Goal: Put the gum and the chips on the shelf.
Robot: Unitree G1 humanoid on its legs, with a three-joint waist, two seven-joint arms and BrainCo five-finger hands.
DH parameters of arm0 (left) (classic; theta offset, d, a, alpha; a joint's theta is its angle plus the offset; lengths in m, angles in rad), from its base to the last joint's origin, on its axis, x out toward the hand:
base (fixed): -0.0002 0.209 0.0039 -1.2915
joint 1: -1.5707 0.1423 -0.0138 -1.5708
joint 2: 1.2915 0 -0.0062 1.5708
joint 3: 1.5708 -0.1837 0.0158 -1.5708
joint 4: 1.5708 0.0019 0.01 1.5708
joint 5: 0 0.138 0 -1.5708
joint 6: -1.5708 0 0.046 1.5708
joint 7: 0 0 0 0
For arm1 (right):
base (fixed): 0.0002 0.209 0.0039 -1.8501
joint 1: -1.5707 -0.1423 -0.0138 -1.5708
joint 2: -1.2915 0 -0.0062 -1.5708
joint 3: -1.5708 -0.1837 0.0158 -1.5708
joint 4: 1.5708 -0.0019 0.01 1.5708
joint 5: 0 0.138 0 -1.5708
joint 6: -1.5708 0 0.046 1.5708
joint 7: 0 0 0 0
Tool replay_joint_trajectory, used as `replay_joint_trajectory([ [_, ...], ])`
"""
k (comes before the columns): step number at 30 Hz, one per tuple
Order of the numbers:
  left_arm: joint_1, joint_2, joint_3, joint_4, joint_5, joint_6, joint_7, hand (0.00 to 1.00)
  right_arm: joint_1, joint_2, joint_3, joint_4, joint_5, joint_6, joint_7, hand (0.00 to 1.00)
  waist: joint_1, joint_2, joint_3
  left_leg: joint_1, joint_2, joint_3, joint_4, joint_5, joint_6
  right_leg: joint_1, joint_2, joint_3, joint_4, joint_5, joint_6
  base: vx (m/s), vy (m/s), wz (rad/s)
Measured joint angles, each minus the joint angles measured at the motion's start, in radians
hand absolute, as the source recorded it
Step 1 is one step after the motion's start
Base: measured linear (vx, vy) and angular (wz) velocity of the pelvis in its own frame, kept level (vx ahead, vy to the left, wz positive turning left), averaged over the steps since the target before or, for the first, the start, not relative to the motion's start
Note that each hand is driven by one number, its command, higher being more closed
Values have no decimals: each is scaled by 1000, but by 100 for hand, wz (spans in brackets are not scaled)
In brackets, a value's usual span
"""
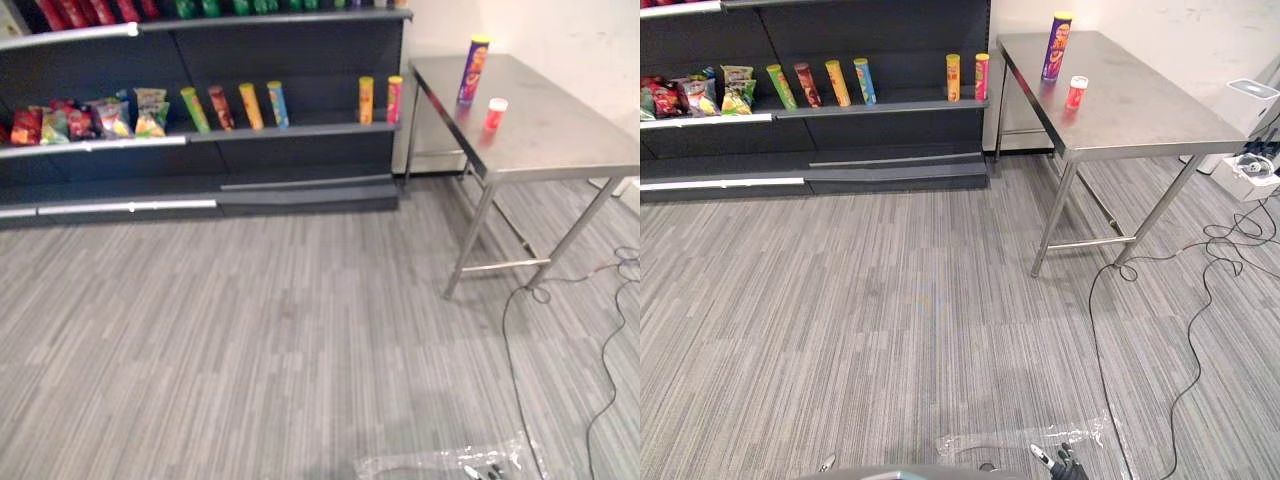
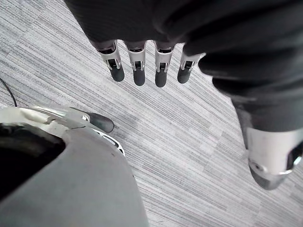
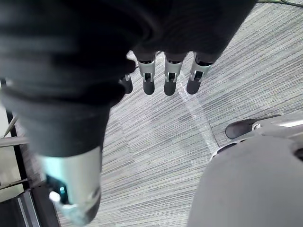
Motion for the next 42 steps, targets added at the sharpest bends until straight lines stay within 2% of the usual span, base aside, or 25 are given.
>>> replay_joint_trajectory([
  [4,-5,2,0,-1,0,-2,0,0,-20,2,-1,14,0,1,0,0,1,-5,16,28,-1,23,-2,-9,-14,27,-2,3,-10,4,8,55,4,-8],
  [7,-3,1,-1,5,-4,-41,-8,0,-32,8,-17,12,37,38,23,0,1,-7,17,27,-3,27,-2,-11,-17,29,-4,5,-20,10,18,-21,-4,-5],
  [9,-1,0,-1,5,-4,-59,-14,0,-32,11,-30,12,37,43,45,0,2,-10,19,27,-4,27,-2,-11,-17,29,-5,5,-20,10,18,-58,-16,0],
  [10,1,-1,-1,5,-4,-67,-18,0,-32,12,-30,11,37,36,56,0,3,-10,19,27,-3,27,-2,-11,-16,29,-4,5,-20,10,18,-80,-27,1],
  [12,3,-3,-1,5,-4,-74,-20,0,-32,19,-28,9,37,-15,60,0,3,-9,21,27,-1,30,-2,-11,-16,28,-3,5,-20,10,17,-107,-36,0],
  [13,3,-3,-1,5,-4,-78,-20,0,-32,20,-28,8,37,-22,60,0,3,-8,22,27,0,31,-3,-11,-16,26,-3,5,-20,10,17,-114,-37,-2],
  [18,4,-5,-2,4,-3,-80,-20,0,-30,20,-28,6,37,-23,57,0,4,-14,29,27,3,48,-11,-8,-11,23,-1,5,-25,6,21,-103,-35,-7],
  [22,6,-5,-2,5,-4,-79,-18,0,-27,22,-28,6,37,-22,28,0,4,-12,28,25,4,56,-12,-9,-11,24,-3,-3,-36,12,24,-24,-18,-7],
  [32,4,-6,-1,6,-4,-77,-8,0,-26,23,-29,10,36,-21,10,0,3,-9,19,32,1,54,-7,-7,-7,41,-3,-21,-49,23,10,48,-16,2],
  [34,4,-5,-1,6,-4,-78,-7,0,-29,24,-29,10,22,-25,7,0,3,-17,24,40,1,53,-7,-7,-8,52,-3,-21,-54,23,10,-15,-15,1],
  [38,1,-6,-1,5,-3,-78,2,0,-37,24,-26,7,17,-41,-2,0,3,-15,31,22,3,46,-10,-7,-8,39,-3,-29,-49,24,11,-76,-28,5],
  [39,-2,-6,-1,5,-3,-78,3,0,-41,24,-26,5,17,-43,-1,0,3,-10,36,21,3,45,-10,-6,-7,35,-3,-32,-42,22,10,-113,-30,5],
  [40,-7,-6,-2,4,-3,-77,4,0,-44,22,-19,-7,17,-48,-1,0,3,-17,50,10,4,40,-11,-5,-5,9,-5,-33,-10,8,3,-81,-23,5],
  [42,-20,0,-2,4,-5,-73,2,0,-54,22,-7,-20,18,-63,0,0,1,-13,67,-7,4,29,10,-11,-11,-35,-16,-43,69,-34,4,-43,-19,16],
])
